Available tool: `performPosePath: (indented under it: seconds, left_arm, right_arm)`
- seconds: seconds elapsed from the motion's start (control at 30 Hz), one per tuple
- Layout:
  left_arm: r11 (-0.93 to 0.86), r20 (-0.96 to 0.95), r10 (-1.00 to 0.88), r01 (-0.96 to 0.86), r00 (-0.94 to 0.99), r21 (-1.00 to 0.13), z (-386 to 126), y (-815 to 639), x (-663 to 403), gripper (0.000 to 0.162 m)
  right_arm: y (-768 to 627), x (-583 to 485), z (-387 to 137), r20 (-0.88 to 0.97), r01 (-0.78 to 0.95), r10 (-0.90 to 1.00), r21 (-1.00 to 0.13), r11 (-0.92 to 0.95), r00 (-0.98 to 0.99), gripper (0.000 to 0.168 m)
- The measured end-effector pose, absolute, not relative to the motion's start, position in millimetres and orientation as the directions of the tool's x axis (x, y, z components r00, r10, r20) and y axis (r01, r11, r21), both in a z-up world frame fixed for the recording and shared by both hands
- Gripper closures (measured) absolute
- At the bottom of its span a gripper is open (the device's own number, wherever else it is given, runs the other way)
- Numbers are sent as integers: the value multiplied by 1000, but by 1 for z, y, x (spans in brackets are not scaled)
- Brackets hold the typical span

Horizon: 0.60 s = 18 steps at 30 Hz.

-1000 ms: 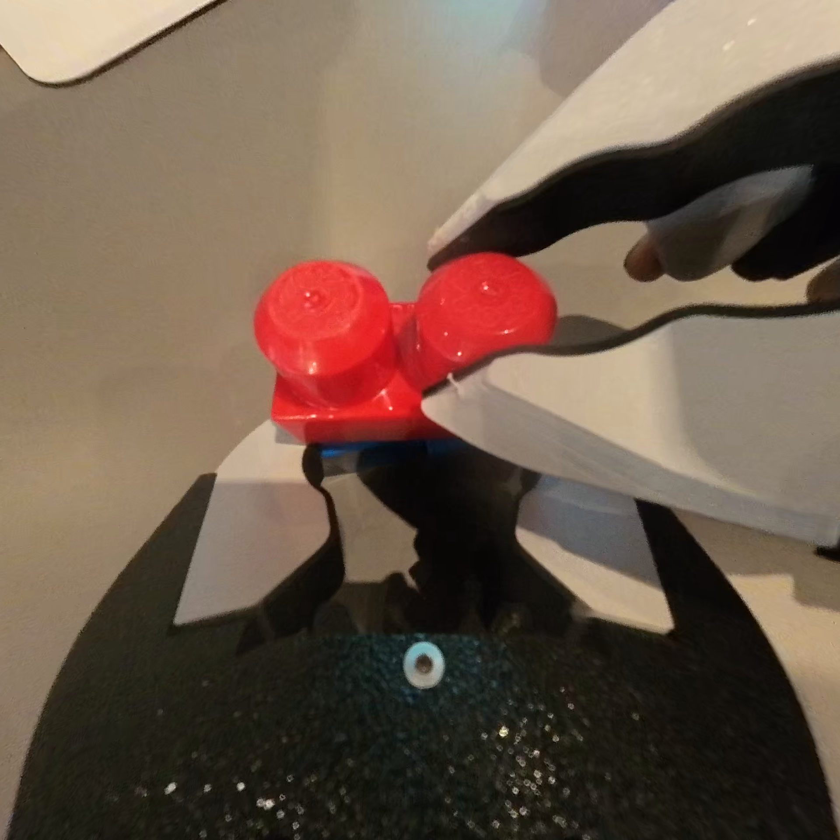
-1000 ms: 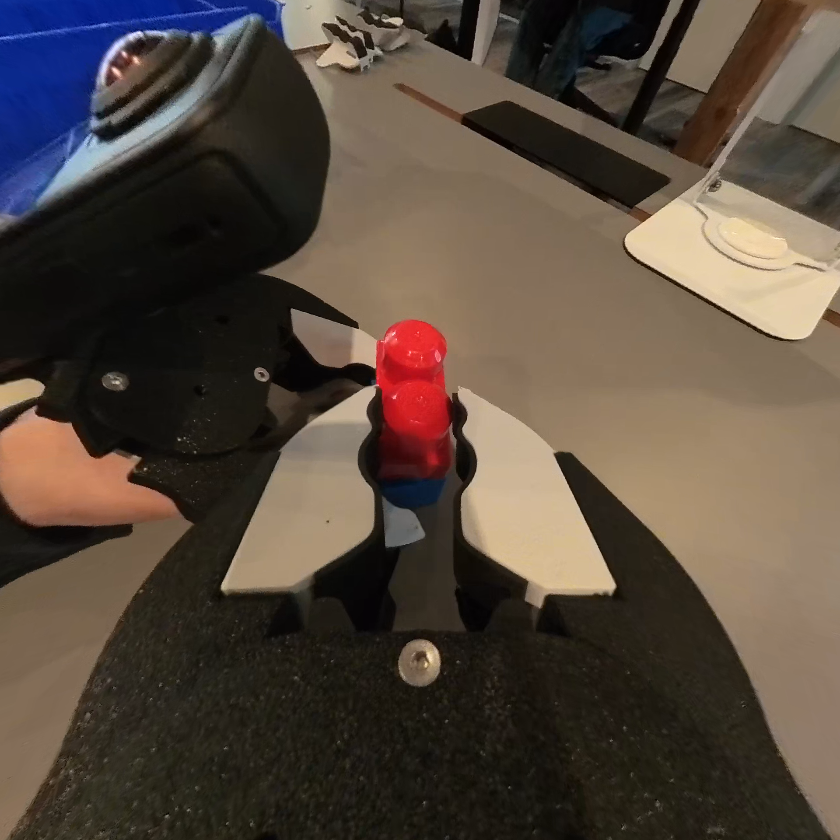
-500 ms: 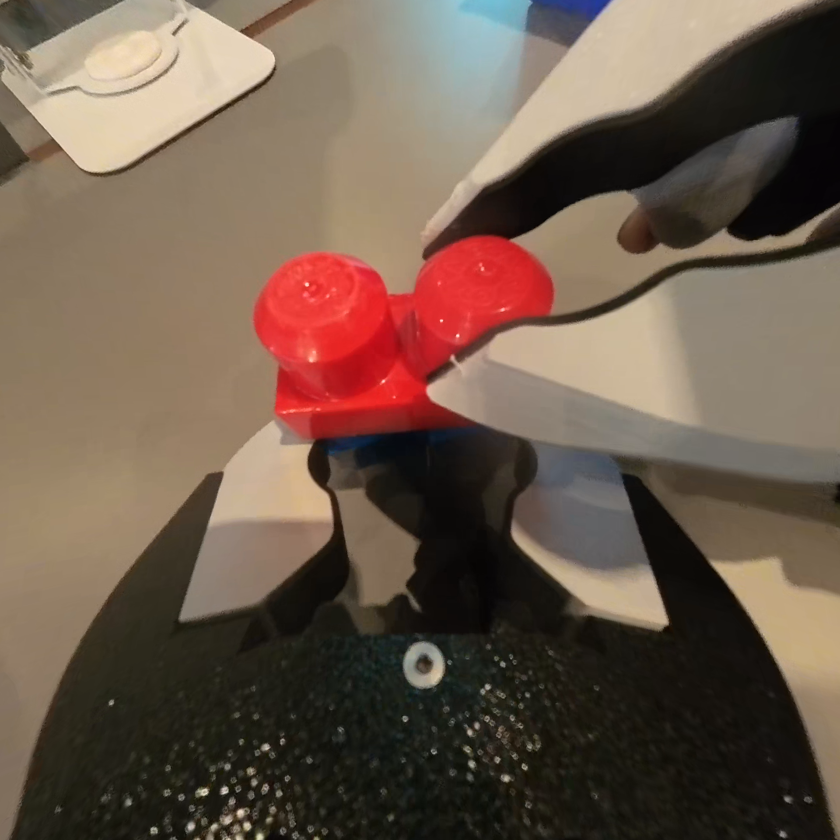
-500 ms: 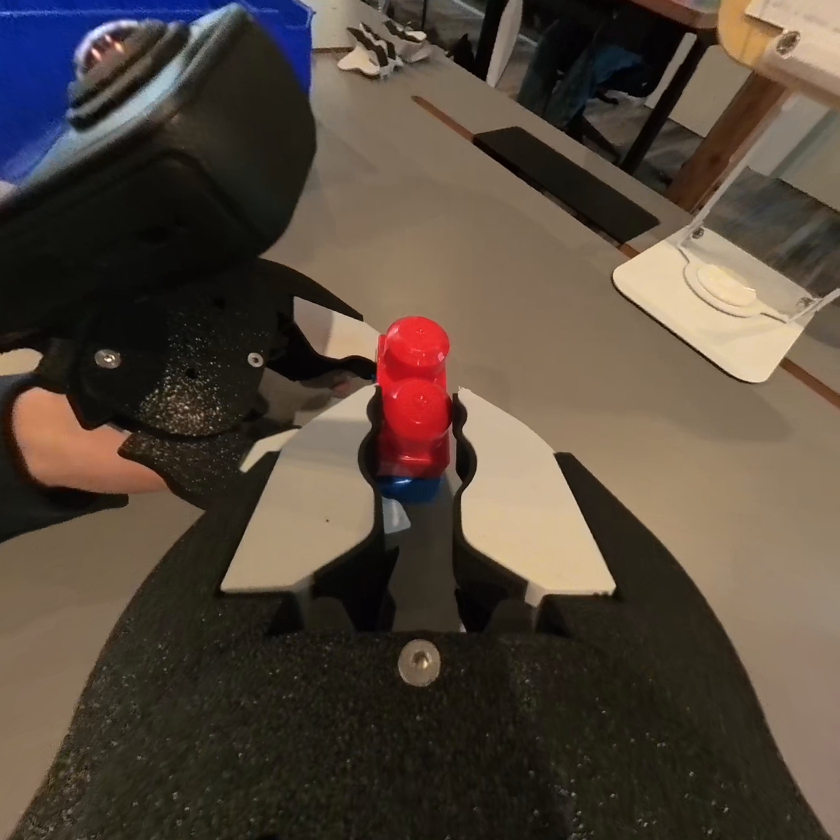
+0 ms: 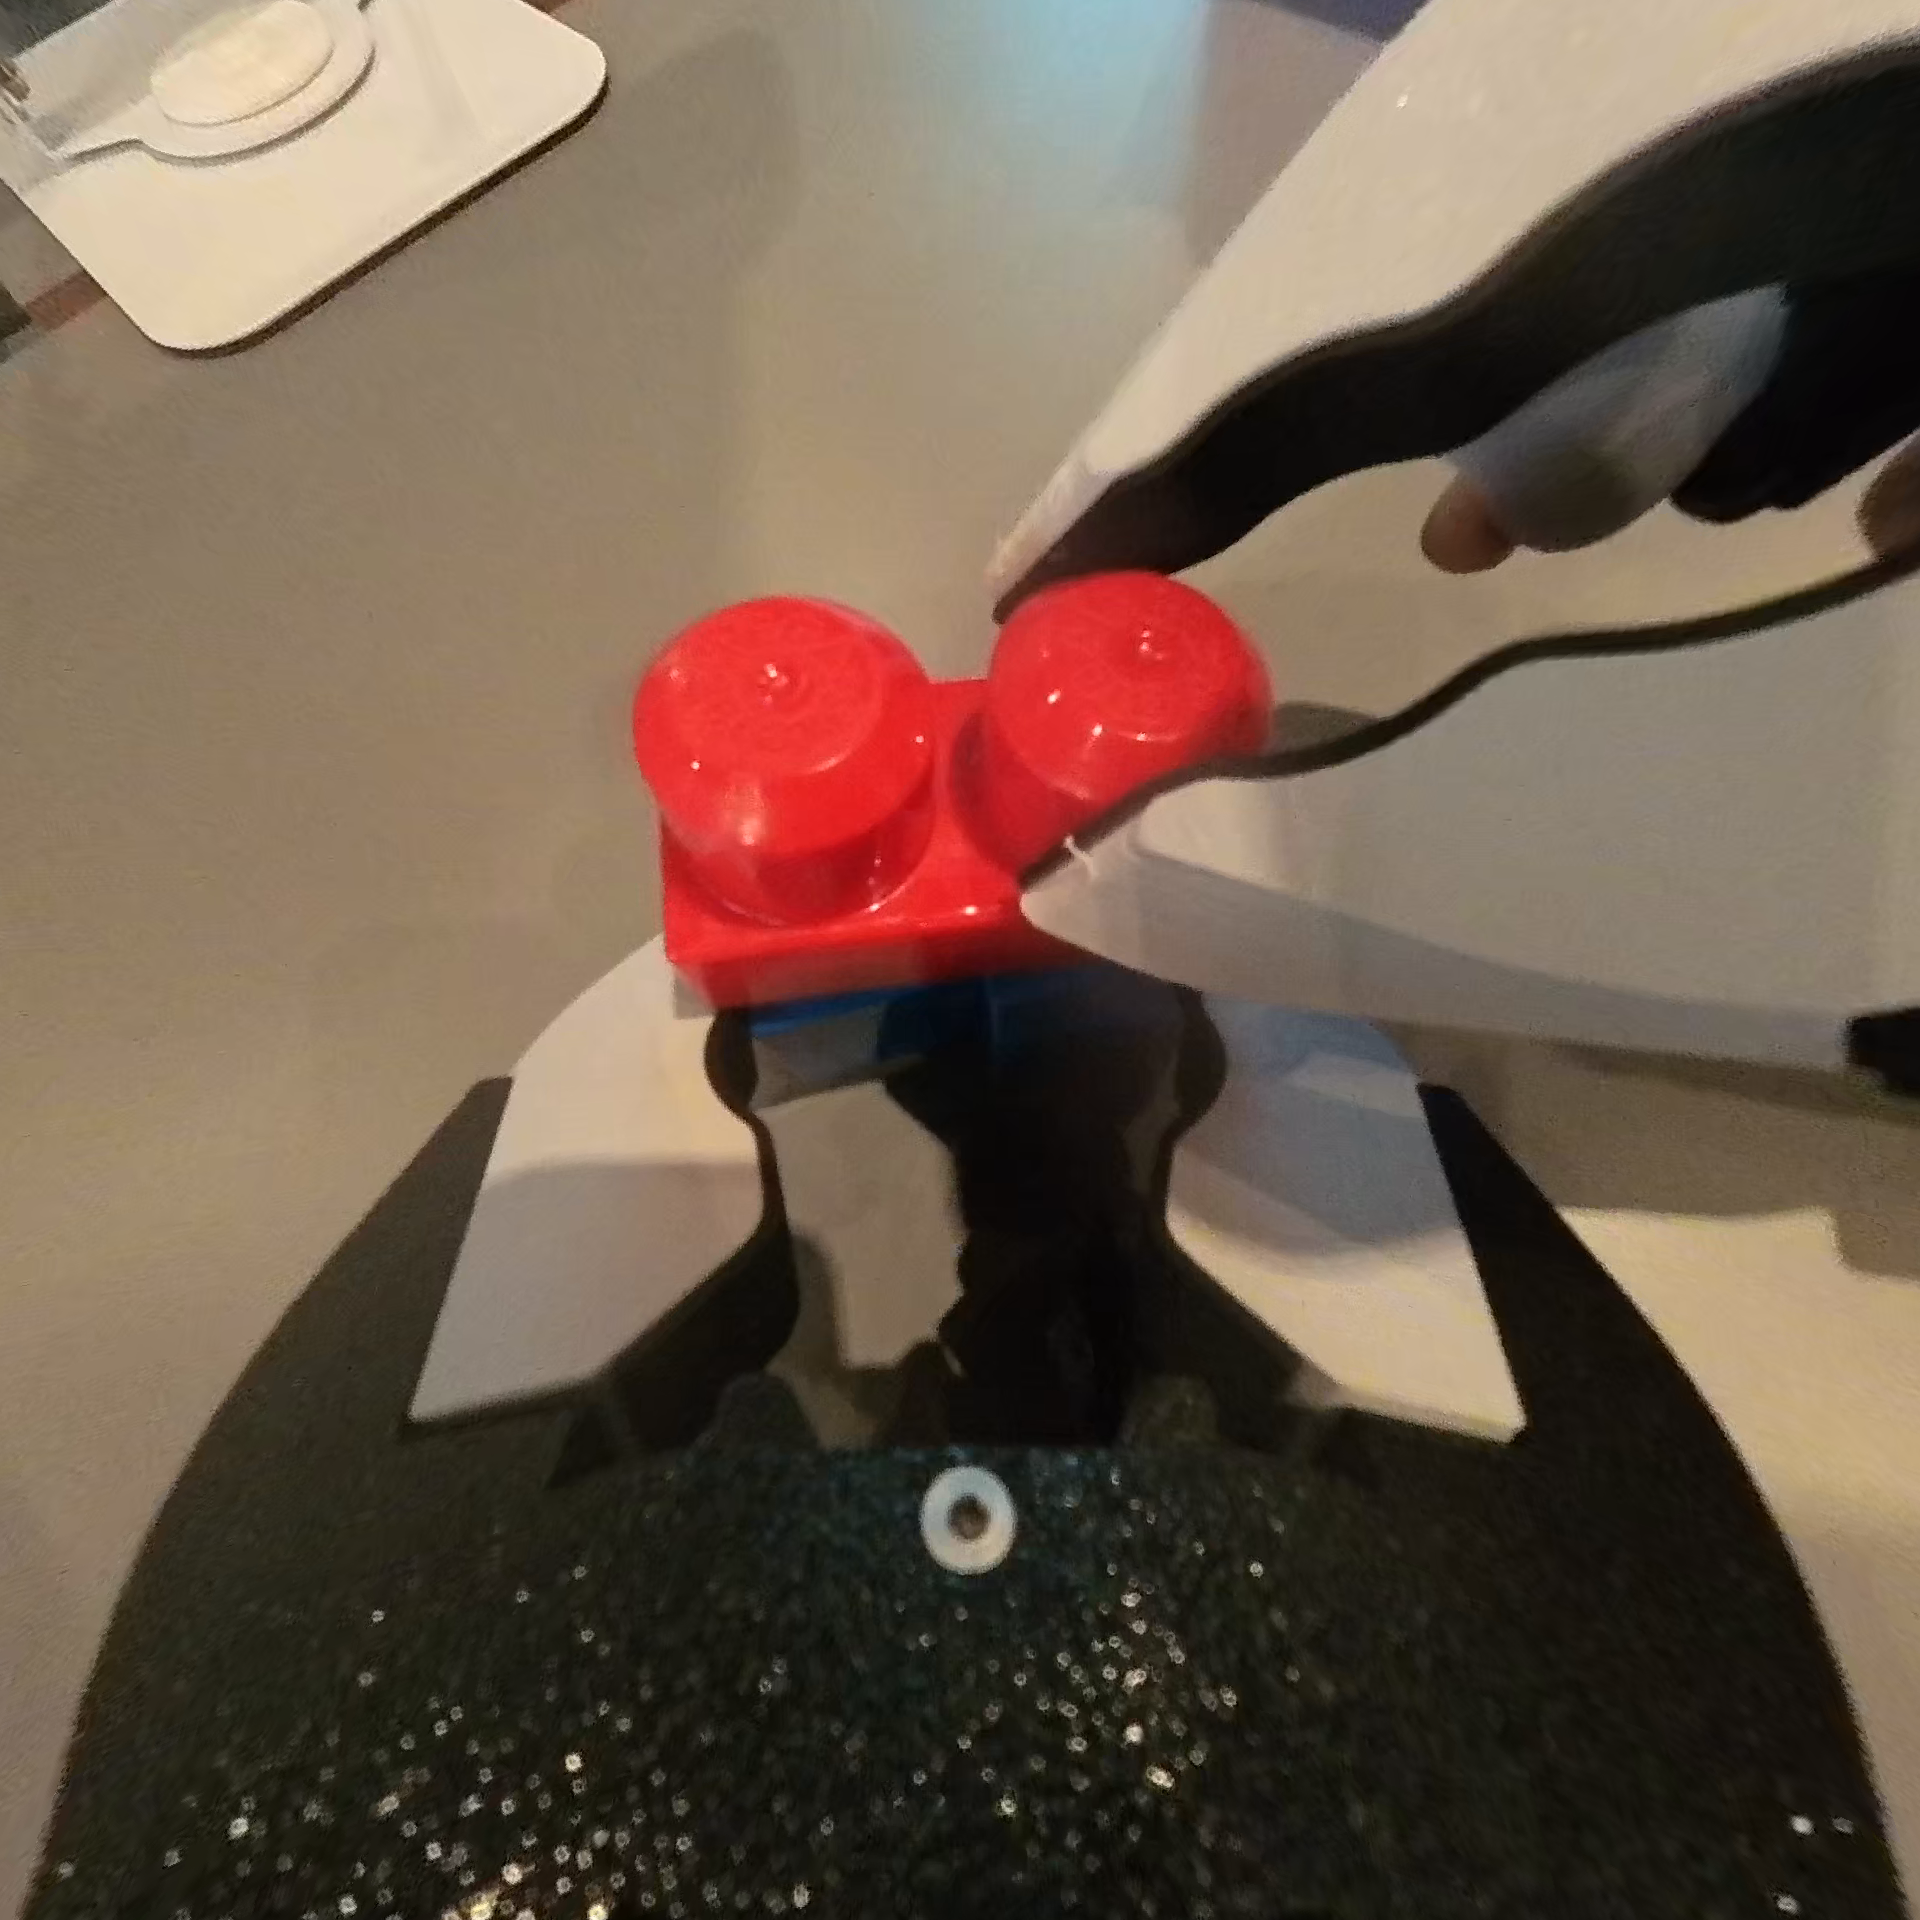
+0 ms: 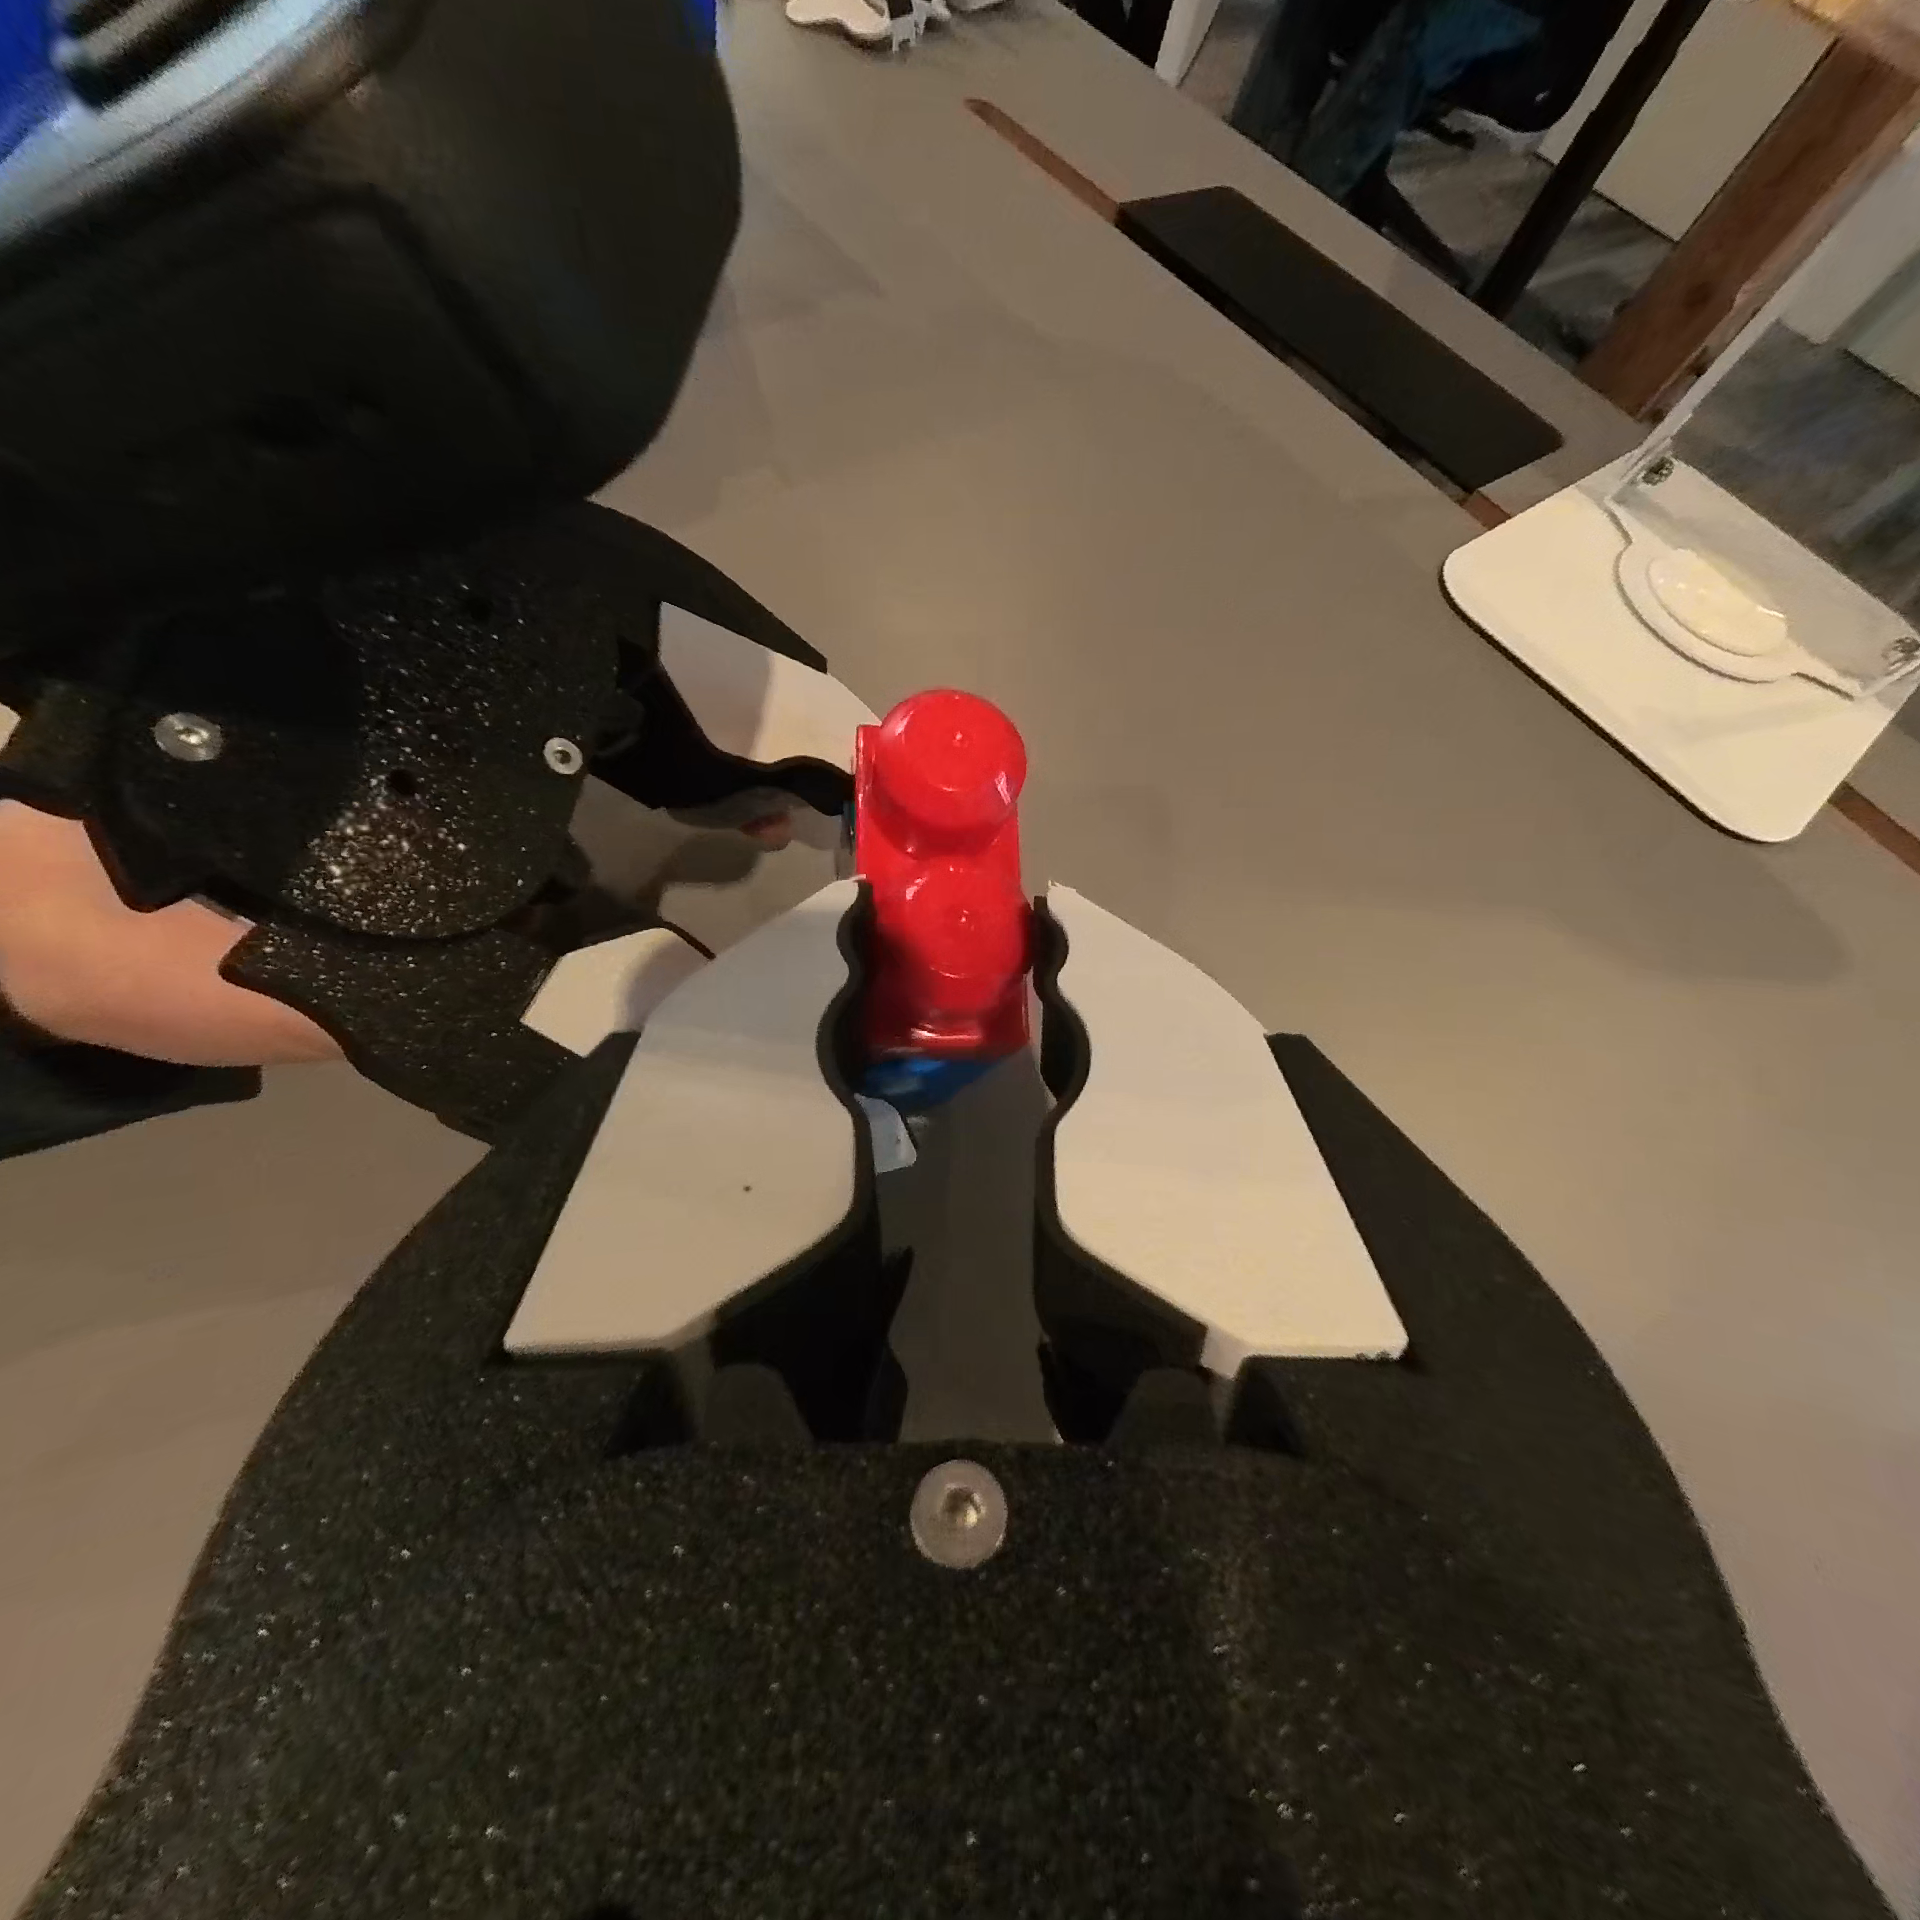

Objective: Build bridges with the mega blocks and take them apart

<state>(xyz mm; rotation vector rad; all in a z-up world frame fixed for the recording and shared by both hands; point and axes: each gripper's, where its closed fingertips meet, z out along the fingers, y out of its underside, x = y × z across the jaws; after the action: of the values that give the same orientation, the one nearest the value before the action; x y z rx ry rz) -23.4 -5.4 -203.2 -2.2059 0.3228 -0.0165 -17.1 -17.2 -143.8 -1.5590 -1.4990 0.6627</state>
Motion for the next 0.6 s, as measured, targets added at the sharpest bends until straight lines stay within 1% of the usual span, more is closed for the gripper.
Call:
performPosePath:
  seconds: [0.13, 0.27, 0.37, 0.47, 0.6]
  left_arm:
    - [-560, -94, -229, -210, 969, -802, -198, -5, -22, 83]
    - [-543, -47, -231, -169, 972, -823, -192, -5, -19, 83]
    - [-542, -3, -243, -138, 970, -829, -190, -7, -16, 82]
    - [-554, 32, -257, -121, 966, -824, -191, -14, -13, 81]
    - [-550, 16, -284, -149, 959, -822, -188, -37, -15, 75]
  right_arm:
    - [-18, -17, -139, 181, 514, 974, -853, 88, 133, 139]
    - [-19, -18, -133, 219, 530, 968, -839, 125, 119, 139]
    - [-20, -18, -130, 191, 509, 976, -853, 112, 106, 140]
    - [-23, -17, -132, 138, 489, 989, -868, 92, 58, 139]
    - [-23, -13, -144, 128, 499, 991, -856, 136, -49, 139]
